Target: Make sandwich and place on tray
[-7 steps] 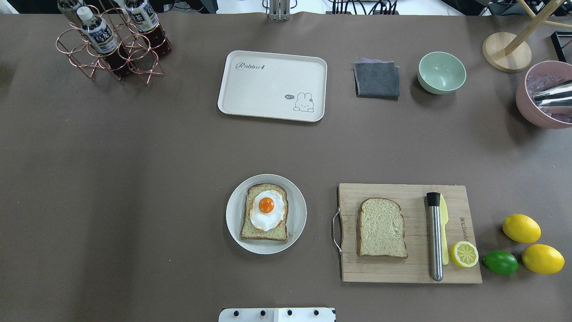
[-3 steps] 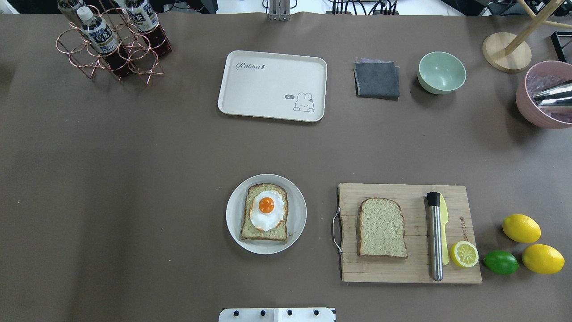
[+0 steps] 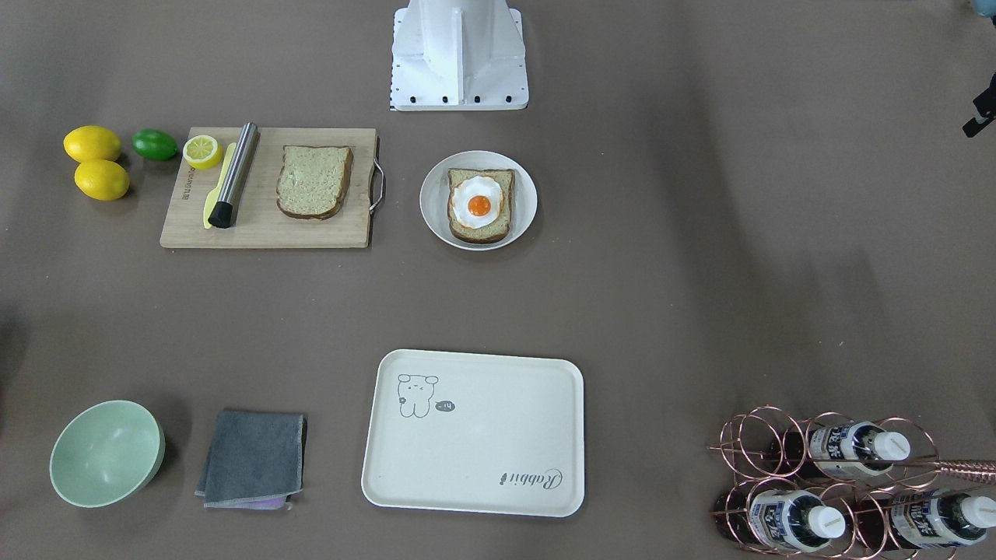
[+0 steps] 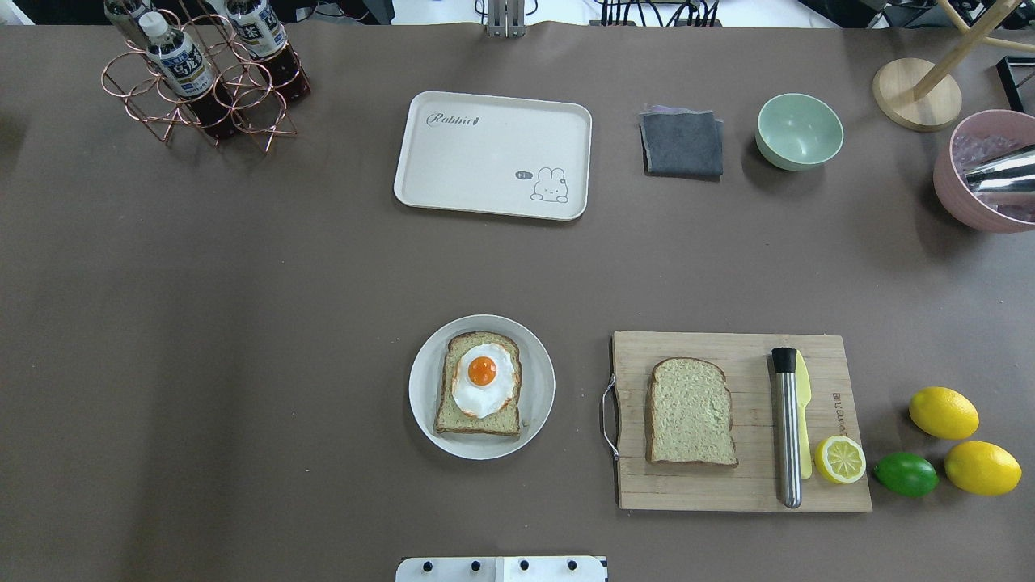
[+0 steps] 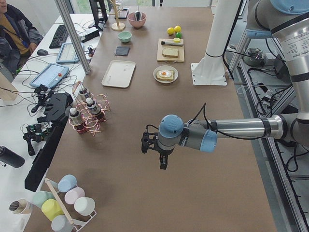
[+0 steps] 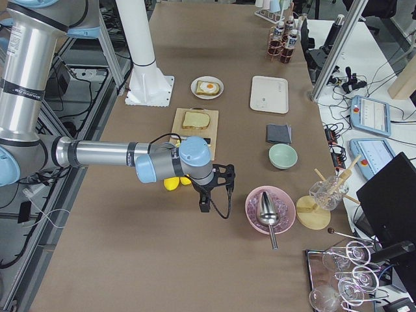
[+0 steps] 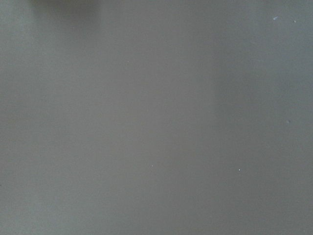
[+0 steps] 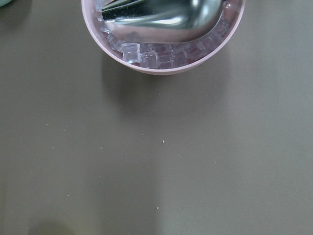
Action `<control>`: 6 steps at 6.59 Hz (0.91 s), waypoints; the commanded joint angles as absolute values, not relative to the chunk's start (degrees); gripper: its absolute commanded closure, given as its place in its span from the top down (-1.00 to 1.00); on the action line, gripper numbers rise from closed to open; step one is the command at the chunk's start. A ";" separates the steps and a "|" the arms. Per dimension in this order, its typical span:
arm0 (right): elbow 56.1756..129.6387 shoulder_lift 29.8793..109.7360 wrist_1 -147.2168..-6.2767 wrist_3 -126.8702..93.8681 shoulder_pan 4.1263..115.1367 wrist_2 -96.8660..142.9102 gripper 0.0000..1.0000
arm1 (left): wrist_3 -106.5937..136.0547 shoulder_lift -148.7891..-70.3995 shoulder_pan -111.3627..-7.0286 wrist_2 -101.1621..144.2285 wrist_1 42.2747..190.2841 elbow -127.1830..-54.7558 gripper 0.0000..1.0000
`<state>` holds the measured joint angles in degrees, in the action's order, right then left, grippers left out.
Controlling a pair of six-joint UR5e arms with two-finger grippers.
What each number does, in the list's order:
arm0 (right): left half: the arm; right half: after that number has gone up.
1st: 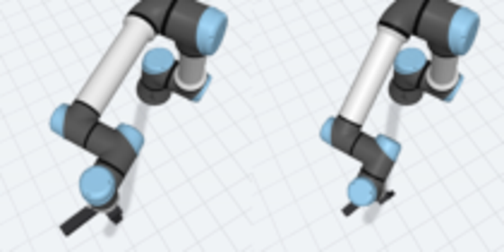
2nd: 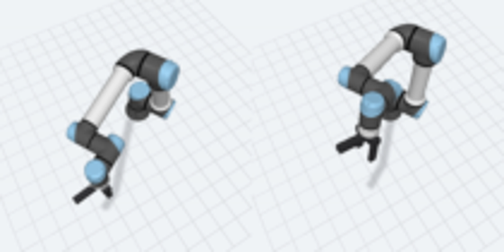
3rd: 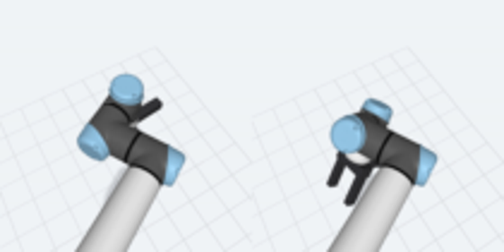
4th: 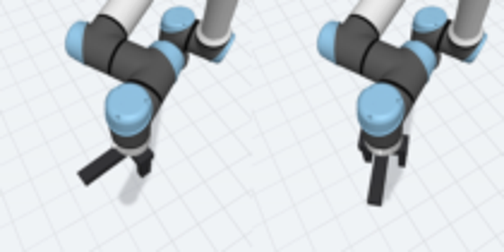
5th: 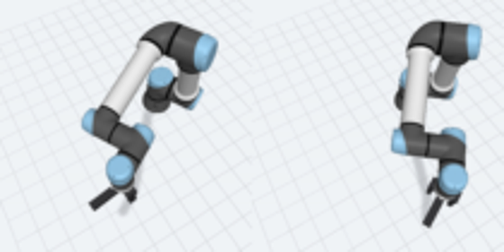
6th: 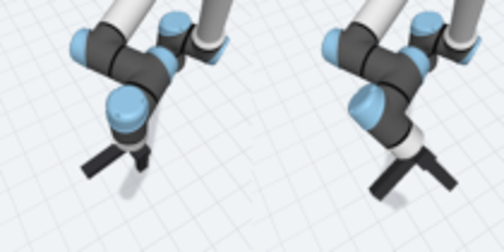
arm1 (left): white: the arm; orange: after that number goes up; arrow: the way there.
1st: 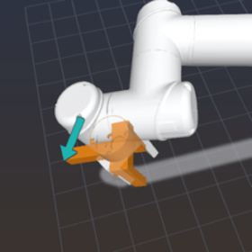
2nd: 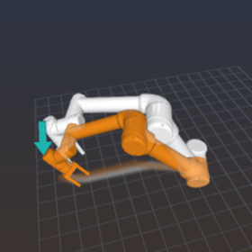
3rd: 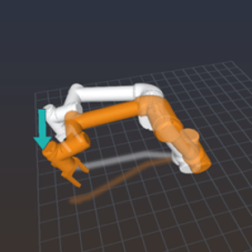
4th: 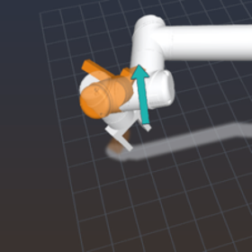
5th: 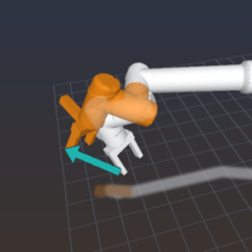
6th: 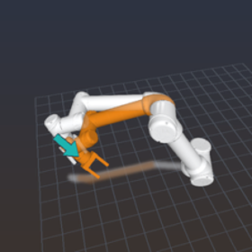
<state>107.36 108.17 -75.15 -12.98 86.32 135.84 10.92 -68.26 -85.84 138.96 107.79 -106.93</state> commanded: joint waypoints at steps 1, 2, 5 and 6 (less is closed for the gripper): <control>107.05 108.19 -75.41 -13.10 86.22 136.31 1.00 | 10.90 -68.56 -85.78 139.66 108.19 -107.05 0.95; 107.14 108.02 -75.24 -13.18 86.22 136.67 1.00 | 10.90 -68.64 -85.78 139.66 108.11 -107.49 0.95; 108.71 106.44 -75.15 -17.21 83.33 137.72 1.00 | 10.99 -69.16 -85.78 139.66 108.02 -108.46 0.95; 110.90 106.09 -75.15 -23.32 80.80 138.42 1.00 | 10.99 -69.43 -85.78 139.66 107.93 -108.20 0.95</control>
